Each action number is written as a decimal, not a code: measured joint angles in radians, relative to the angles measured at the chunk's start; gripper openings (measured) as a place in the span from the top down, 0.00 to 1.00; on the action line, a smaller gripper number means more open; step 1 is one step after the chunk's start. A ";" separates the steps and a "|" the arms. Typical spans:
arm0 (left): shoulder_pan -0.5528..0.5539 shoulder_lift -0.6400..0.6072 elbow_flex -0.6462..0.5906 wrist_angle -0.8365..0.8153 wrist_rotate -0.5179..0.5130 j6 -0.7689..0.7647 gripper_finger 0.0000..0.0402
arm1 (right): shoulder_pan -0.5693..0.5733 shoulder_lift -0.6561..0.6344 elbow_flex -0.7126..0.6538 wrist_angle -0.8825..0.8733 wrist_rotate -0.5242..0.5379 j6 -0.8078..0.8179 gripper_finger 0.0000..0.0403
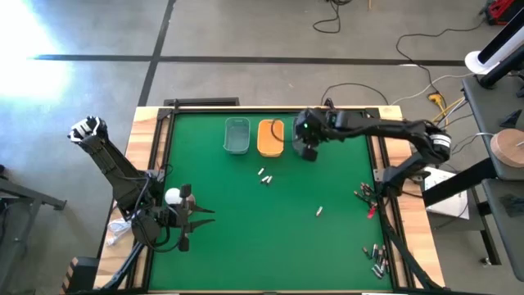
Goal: Sort batteries
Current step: Put the small brown battery into the gray bin
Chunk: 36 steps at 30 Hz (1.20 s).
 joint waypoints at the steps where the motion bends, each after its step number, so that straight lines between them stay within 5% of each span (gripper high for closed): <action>1: 0.000 0.000 0.000 0.000 0.000 0.000 0.80 | -0.021 0.019 0.000 0.001 -0.008 0.008 0.93; 15: 0.000 0.000 0.000 -0.002 0.001 -0.012 0.80 | -0.151 0.337 0.078 0.007 -0.034 0.051 0.93; 36: 0.000 0.000 0.000 -0.002 0.012 -0.012 0.80 | -0.211 0.465 0.140 0.001 -0.033 0.050 0.90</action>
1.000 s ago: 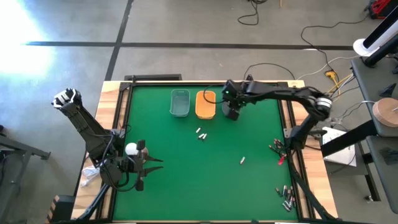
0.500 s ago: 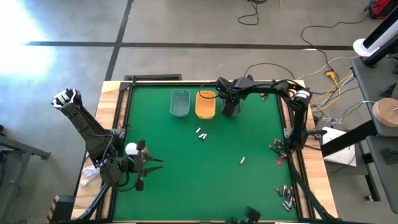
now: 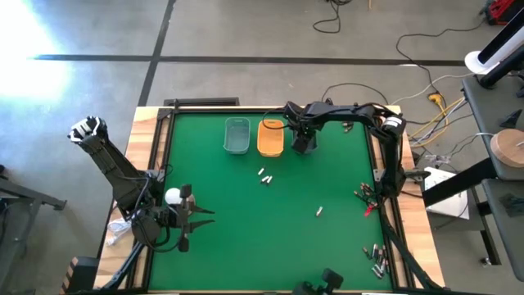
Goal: Sort batteries
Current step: Put the small brown battery into the gray bin, then put the silver battery into the yellow bin
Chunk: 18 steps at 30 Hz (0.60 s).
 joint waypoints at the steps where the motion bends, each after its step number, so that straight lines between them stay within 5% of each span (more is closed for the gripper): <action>1: 0.000 0.000 0.000 0.000 0.000 0.000 0.80 | 0.000 -0.002 0.000 0.000 0.000 0.000 0.89; 9: 0.000 0.000 0.000 0.000 0.000 0.000 0.80 | 0.002 -0.061 0.004 -0.007 0.012 0.001 0.70; 18: 0.000 0.000 0.000 0.000 0.000 0.000 0.80 | 0.097 -0.314 -0.005 -0.093 0.014 -0.014 0.59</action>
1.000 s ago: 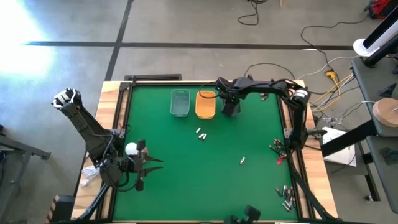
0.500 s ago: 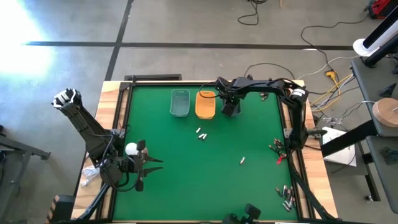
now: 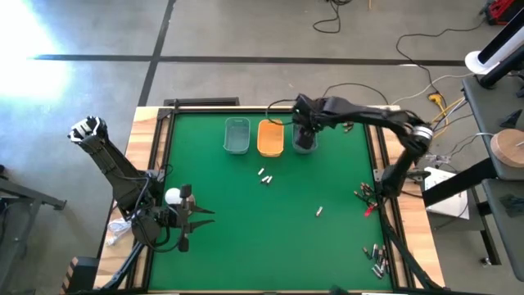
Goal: Sort batteries
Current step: Put the silver battery into the yellow bin
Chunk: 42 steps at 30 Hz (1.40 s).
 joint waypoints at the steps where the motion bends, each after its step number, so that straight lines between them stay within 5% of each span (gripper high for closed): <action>1: 0.000 0.000 0.000 0.000 0.000 0.000 0.80 | 0.030 -0.034 -0.012 0.009 0.000 0.002 0.59; 10: 0.000 0.000 0.000 0.001 0.000 0.000 0.80 | 0.460 -0.257 -0.176 0.160 -0.007 0.106 0.66; 19: 0.000 0.000 0.000 0.003 0.000 0.000 0.80 | 0.850 -0.265 -0.358 0.256 -0.007 0.316 0.66; 24: 0.000 0.000 0.000 0.004 0.000 0.000 0.80 | 0.873 -0.220 -0.410 0.240 -0.007 0.365 0.64; 32: 0.000 0.000 0.000 0.007 0.000 0.000 0.80 | 0.855 -0.147 -0.379 0.209 -0.009 0.229 0.60; 42: 0.000 0.000 0.000 0.008 0.000 0.000 0.80 | 0.856 -0.003 -0.318 -0.030 -0.058 0.103 0.62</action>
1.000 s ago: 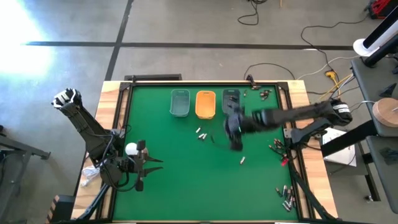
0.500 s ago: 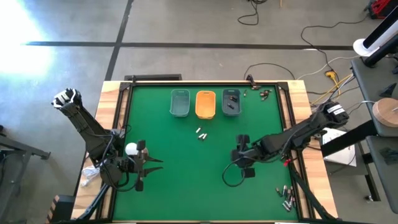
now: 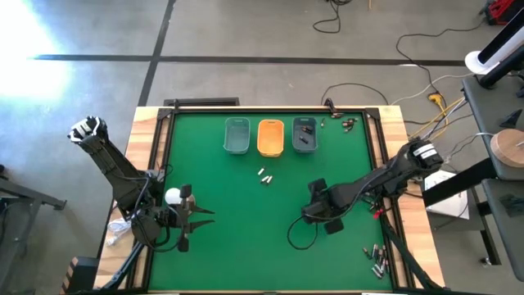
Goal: Sort batteries
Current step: Put the silver battery into the yellow bin
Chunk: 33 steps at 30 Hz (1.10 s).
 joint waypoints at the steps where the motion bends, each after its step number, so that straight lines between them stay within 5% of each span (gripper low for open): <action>1: 0.000 0.000 0.000 -0.001 0.000 0.000 0.80 | 0.000 0.015 0.000 -0.006 -0.002 -0.005 0.63; 10: 0.000 0.000 0.000 0.000 0.000 0.000 0.80 | 0.000 0.107 0.005 -0.012 -0.002 -0.064 0.63; 20: 0.000 0.000 0.000 -0.001 0.000 0.000 0.80 | -0.001 0.081 0.000 0.017 0.091 -0.078 0.60; 33: 0.000 0.000 0.000 -0.001 0.000 0.000 0.80 | 0.001 0.073 0.013 0.062 0.078 -0.072 0.63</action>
